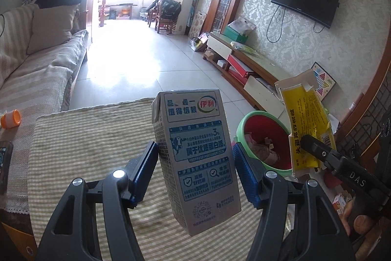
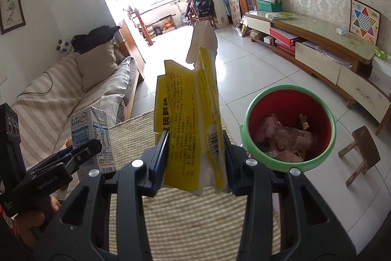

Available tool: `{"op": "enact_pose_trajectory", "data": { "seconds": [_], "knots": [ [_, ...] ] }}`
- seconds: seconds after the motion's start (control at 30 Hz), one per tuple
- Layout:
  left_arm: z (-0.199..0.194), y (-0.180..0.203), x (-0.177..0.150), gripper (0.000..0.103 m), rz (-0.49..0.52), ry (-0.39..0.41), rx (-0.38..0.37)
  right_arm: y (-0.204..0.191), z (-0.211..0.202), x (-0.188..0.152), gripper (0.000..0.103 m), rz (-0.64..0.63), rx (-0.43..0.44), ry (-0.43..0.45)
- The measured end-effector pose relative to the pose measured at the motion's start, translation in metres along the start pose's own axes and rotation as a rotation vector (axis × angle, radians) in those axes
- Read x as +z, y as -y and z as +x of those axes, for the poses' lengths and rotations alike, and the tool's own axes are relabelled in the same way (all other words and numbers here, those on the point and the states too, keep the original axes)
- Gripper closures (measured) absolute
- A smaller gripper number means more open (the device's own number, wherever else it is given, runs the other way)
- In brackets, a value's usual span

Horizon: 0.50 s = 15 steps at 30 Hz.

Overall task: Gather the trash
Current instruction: 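Carry the milk carton and yellow box over the red bucket and release both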

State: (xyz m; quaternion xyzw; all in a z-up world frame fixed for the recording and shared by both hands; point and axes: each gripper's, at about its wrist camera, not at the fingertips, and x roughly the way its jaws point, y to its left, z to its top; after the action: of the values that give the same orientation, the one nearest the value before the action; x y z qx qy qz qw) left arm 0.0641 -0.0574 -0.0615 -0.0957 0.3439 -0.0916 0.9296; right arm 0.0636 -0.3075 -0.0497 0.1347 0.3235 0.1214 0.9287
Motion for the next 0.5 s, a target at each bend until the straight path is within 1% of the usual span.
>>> {"op": "enact_pose_trajectory", "data": {
  "seconds": [0.13, 0.27, 0.5],
  "knots": [
    [0.010, 0.019, 0.009, 0.043, 0.018, -0.004, -0.040, 0.017, -0.003, 0.002, 0.063, 0.030, -0.026, 0.017],
    [0.019, 0.040, 0.018, 0.043, 0.058, 0.002, -0.071, 0.034, -0.008, 0.005, 0.063, 0.045, -0.054, 0.030],
    [0.029, 0.069, 0.033, 0.043, 0.107, 0.009, -0.128, 0.059, -0.026, 0.011, 0.063, 0.071, -0.112, 0.068]
  ]
}}
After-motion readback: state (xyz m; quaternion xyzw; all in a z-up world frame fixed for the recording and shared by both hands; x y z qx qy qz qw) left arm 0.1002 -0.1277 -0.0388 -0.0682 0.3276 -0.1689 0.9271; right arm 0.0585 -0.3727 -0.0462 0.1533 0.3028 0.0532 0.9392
